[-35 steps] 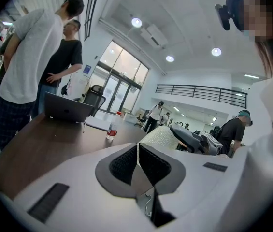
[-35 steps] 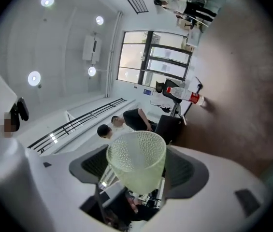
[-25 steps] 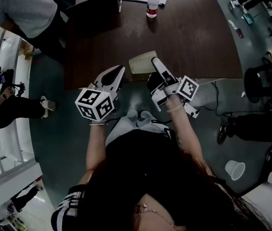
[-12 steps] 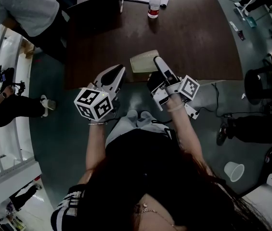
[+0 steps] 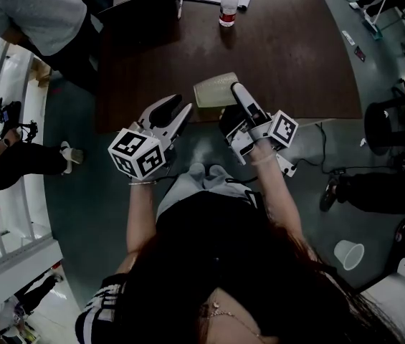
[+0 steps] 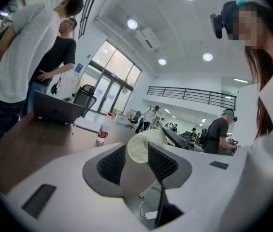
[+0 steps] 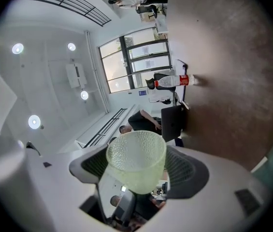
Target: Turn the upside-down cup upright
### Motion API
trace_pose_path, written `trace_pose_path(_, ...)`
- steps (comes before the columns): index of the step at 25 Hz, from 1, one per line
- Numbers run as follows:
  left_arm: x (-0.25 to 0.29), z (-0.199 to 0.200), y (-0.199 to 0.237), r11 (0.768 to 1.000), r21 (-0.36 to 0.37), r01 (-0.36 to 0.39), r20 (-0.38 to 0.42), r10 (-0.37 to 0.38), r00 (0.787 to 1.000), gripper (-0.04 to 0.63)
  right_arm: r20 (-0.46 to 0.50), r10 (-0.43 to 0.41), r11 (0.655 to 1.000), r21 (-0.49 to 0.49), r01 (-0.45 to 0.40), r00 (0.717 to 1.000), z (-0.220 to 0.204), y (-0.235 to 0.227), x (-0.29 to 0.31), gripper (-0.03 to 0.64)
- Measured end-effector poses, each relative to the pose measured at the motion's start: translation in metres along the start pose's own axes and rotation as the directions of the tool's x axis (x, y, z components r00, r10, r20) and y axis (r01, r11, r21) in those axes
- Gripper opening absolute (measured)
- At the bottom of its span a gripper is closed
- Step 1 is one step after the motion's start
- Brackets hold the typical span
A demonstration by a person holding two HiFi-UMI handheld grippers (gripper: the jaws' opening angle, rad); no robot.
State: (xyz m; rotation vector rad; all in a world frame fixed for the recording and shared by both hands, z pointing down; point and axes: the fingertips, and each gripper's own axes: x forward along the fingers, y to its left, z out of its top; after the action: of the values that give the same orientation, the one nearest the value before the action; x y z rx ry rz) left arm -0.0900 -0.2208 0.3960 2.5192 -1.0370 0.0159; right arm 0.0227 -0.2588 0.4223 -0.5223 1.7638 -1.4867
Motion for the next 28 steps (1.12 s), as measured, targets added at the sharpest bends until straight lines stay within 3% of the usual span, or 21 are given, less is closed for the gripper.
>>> trace_pose_path(6,0.006,-0.001,-0.008,0.999,0.022,0.045,-0.021,-0.044,0.999,0.211,-0.01,0.011,1.0,0.006,-0.011,1.0,-0.002,0.002,0.001,0.382)
trace_pose_path(9,0.011,-0.004,-0.014,0.997,0.027,0.077,-0.039,-0.076,0.996,0.289,-0.022,0.016,1.0,0.009,-0.016,1.0,-0.003,0.003,0.001,0.382)
trace_pose_path(13,0.017,-0.005,-0.017,0.995,0.031,0.098,-0.049,-0.097,0.994,0.328,-0.034,0.028,1.0,0.015,-0.027,0.999,-0.004,0.004,0.001,0.382)
trace_pose_path(28,0.033,-0.006,-0.028,0.986,0.074,0.149,-0.089,-0.143,0.986,0.342,-0.069,0.057,0.997,0.049,-0.054,0.996,-0.01,0.008,0.002,0.382)
